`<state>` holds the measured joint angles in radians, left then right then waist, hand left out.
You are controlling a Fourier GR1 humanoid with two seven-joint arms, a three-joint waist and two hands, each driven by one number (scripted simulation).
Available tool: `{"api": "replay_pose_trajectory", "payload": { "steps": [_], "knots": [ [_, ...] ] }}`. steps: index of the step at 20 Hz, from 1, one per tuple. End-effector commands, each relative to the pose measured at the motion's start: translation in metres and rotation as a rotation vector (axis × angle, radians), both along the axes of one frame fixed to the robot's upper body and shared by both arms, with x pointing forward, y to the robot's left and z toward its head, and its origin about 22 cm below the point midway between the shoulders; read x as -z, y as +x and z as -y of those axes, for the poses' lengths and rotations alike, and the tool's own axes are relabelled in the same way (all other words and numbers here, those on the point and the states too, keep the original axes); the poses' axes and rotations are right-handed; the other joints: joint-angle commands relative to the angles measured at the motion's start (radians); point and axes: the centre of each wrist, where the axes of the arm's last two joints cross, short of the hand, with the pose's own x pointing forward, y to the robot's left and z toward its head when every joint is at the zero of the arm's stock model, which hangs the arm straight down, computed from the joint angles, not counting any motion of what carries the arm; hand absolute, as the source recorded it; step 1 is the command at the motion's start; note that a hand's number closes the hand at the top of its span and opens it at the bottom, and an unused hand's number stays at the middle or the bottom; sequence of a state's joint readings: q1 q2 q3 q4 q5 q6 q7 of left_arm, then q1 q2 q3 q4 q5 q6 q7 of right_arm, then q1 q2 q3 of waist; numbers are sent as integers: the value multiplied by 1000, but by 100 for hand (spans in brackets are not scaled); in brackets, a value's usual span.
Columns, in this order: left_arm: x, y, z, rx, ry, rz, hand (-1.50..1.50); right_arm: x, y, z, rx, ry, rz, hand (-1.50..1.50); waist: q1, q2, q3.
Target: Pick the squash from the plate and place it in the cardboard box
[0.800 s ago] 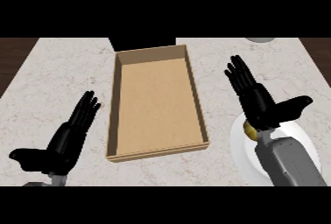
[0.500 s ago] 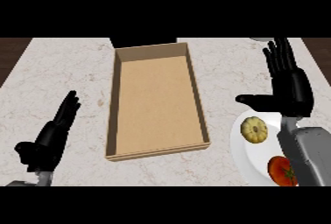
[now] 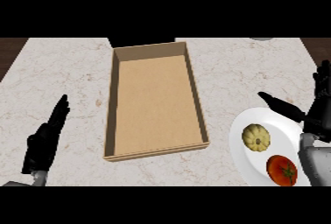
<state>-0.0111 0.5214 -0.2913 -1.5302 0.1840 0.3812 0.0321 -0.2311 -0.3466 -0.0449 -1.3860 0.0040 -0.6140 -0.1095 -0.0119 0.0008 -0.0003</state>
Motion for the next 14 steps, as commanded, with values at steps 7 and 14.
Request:
{"api": "replay_pose_trajectory", "payload": {
  "steps": [7, 14],
  "knots": [
    [1, -9, -5, -1, 22, -25, 0, -27, -35, 53, -47, -436, -487, -150, 4, -9, -5],
    [-5, 6, -3, 0, 13, -5, 0, -52, -40, 23, -229, -571, -933, -150, 6, -5, -5]
  ]
}}
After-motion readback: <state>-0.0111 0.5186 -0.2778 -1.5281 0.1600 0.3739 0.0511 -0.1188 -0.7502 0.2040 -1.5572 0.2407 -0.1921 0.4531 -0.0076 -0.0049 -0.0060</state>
